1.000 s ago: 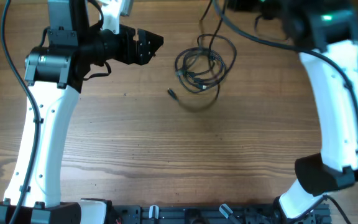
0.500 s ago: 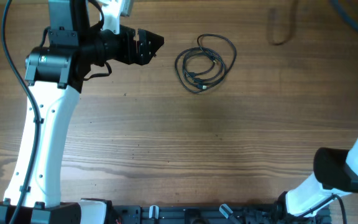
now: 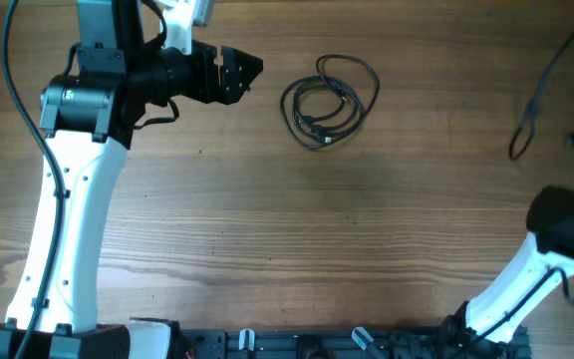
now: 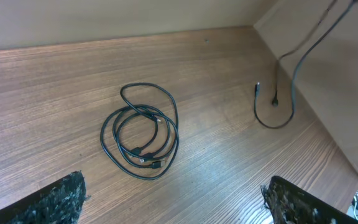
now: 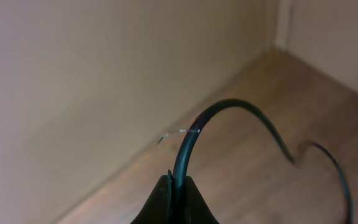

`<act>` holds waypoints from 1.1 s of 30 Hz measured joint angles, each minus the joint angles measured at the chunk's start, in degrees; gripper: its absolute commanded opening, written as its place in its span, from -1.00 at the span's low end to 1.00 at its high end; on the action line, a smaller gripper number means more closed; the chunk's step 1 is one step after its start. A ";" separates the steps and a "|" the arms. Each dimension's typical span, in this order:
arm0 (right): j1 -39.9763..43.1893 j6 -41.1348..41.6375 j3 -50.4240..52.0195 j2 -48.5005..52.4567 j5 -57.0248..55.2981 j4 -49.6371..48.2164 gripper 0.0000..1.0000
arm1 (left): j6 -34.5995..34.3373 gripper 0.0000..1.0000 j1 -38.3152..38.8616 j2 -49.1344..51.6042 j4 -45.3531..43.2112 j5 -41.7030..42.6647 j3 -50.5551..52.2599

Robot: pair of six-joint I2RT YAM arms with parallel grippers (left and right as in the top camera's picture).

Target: Untangle cables

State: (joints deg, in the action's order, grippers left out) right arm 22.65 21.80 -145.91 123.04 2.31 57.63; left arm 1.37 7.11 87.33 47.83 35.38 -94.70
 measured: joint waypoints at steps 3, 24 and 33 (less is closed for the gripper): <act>0.44 -0.48 0.00 4.02 0.00 0.48 -0.91 | 0.00 0.89 0.00 0.00 0.00 0.00 0.00; 3.87 6.03 1.18 18.75 -1.09 5.55 -0.91 | 0.00 0.90 0.00 0.00 0.00 0.00 0.00; 8.46 4.04 -0.33 18.18 -2.67 6.78 -0.91 | -0.02 0.90 0.00 0.00 0.00 0.00 0.00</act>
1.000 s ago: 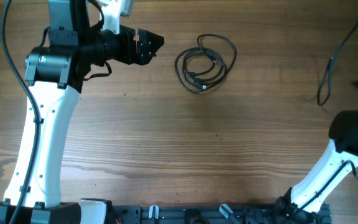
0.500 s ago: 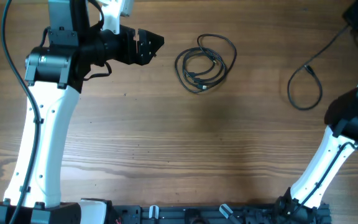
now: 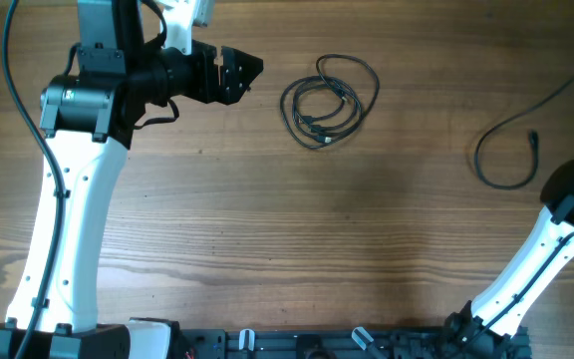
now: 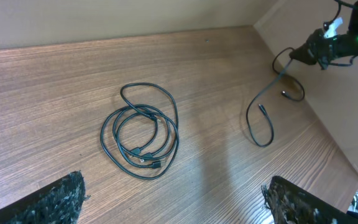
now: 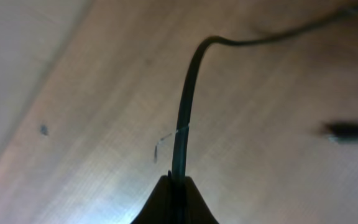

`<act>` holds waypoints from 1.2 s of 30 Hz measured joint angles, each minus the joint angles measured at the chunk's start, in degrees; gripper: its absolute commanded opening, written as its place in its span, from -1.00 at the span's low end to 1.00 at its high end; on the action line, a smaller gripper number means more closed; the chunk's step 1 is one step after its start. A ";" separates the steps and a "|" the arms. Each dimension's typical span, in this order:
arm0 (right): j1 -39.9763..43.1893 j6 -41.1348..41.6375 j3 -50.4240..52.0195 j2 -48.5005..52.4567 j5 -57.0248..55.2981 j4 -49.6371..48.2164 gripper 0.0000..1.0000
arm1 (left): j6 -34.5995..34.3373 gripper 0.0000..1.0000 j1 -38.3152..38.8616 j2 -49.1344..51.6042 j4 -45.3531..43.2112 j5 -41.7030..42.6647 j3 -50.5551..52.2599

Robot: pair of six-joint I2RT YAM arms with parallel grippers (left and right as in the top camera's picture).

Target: Untangle cables

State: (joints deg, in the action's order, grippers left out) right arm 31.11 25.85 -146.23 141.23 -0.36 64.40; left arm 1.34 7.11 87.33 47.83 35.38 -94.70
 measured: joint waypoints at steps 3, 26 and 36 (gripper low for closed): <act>-0.33 3.61 -0.24 -0.92 -4.35 8.48 -0.91 | -0.15 0.90 0.00 0.00 0.00 0.00 0.00; -0.72 -7.10 -0.22 -5.44 10.45 14.78 0.99 | -1.27 0.99 0.02 0.07 0.44 0.00 0.00; -6.29 -14.36 -1.05 -16.94 20.55 14.47 0.99 | -1.66 0.88 4.07 5.57 -0.70 -0.44 0.00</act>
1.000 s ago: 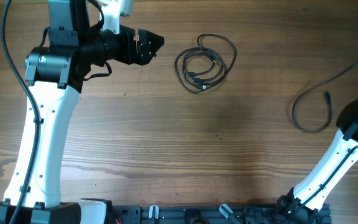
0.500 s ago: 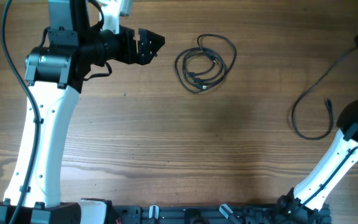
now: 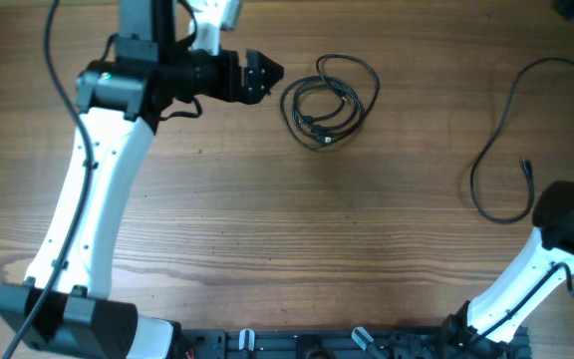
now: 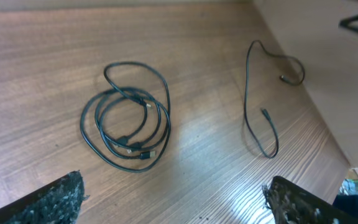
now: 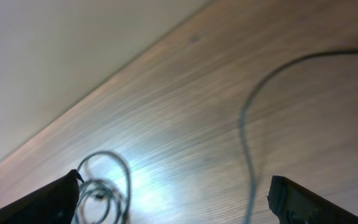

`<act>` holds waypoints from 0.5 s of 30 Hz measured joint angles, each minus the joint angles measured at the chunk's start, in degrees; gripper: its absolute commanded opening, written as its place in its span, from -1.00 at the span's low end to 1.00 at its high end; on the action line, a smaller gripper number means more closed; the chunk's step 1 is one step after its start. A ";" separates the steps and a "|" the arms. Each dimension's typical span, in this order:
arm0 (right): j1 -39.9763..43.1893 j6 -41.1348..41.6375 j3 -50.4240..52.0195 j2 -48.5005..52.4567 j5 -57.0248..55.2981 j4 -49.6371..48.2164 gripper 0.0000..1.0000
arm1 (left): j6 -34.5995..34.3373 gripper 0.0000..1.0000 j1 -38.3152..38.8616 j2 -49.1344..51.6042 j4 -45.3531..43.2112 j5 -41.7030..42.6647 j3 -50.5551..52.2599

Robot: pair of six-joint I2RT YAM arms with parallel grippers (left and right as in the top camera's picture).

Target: Untangle cables

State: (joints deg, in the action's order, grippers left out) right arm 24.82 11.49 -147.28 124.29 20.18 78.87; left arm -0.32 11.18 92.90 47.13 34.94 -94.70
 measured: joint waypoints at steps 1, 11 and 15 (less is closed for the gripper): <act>-1.11 -0.46 -0.04 -0.33 0.42 0.55 0.99 | -0.02 0.89 0.50 0.52 0.02 -0.42 0.00; -9.88 -1.77 -0.09 -0.33 1.22 2.38 0.99 | -7.69 0.66 4.22 3.82 0.74 -8.74 0.00; -13.42 -1.75 -0.09 -0.33 0.74 2.58 0.99 | -14.64 0.56 6.03 6.36 3.28 -13.88 0.00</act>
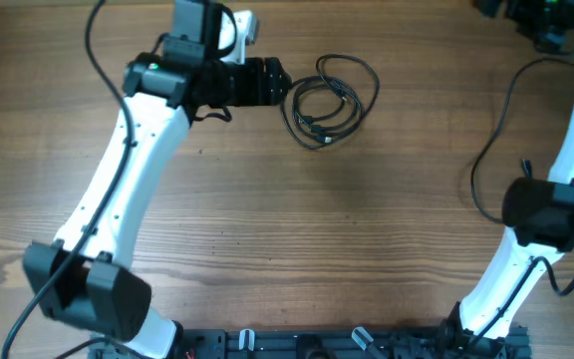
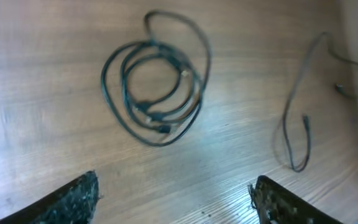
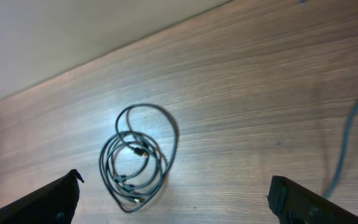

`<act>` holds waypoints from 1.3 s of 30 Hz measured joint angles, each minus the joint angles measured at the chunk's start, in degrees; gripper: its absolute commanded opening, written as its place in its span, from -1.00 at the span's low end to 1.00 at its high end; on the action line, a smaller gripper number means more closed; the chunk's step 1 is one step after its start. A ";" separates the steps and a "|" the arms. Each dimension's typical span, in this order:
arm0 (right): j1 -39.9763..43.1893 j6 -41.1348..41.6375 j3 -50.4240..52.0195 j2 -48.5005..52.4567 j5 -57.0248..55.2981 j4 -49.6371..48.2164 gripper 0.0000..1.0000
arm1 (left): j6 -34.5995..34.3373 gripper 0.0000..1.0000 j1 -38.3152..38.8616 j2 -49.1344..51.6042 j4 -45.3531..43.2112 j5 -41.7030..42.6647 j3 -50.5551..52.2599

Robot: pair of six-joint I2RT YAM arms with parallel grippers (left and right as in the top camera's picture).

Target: Untangle cables

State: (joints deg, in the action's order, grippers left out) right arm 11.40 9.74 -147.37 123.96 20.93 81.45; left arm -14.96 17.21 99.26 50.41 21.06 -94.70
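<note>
A tangled coil of black cable (image 1: 319, 112) lies on the wooden table at the far middle. It also shows as the coil (image 2: 154, 93) in the left wrist view and the coil (image 3: 135, 165) in the right wrist view. My left gripper (image 1: 275, 82) hovers open just left of it, empty. A single black cable (image 1: 488, 143) lies by itself in a long curve at the right, the same cable (image 2: 289, 118) in the left wrist view. My right gripper (image 1: 541, 25) is open and empty, high at the far right corner.
Pale walls border the table (image 1: 267, 249) on its far side and right side. The right arm's white links (image 1: 566, 140) stand over the right edge, beside the single cable (image 3: 342, 146).
My left gripper has moved right and now stands just beside the coil. My right gripper has moved to the far right corner, its camera now looking at the coil. The single cable lies still.
My right gripper was shut on the single cable, holding it up at the right edge. Then it still gripped it, with more cable trailing on the table. Then it stood open, the cable lying apart from the coil, while my left gripper neared the coil.
</note>
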 measured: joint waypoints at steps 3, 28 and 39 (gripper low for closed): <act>-1.86 0.00 0.00 0.00 -0.17 0.02 0.99 | -5.57 0.51 1.16 2.43 1.55 -3.17 0.00; -3.02 0.00 0.00 0.00 -0.42 0.90 0.99 | -17.31 0.09 6.51 22.97 -13.07 -7.34 0.02; -3.02 0.00 0.00 0.00 -0.42 1.36 0.99 | -17.53 -0.02 8.24 26.03 -18.40 -13.84 0.02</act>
State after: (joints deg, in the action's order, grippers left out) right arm 8.38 9.74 -147.37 123.96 20.51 82.81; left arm -32.49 25.45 125.29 32.01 7.22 -94.67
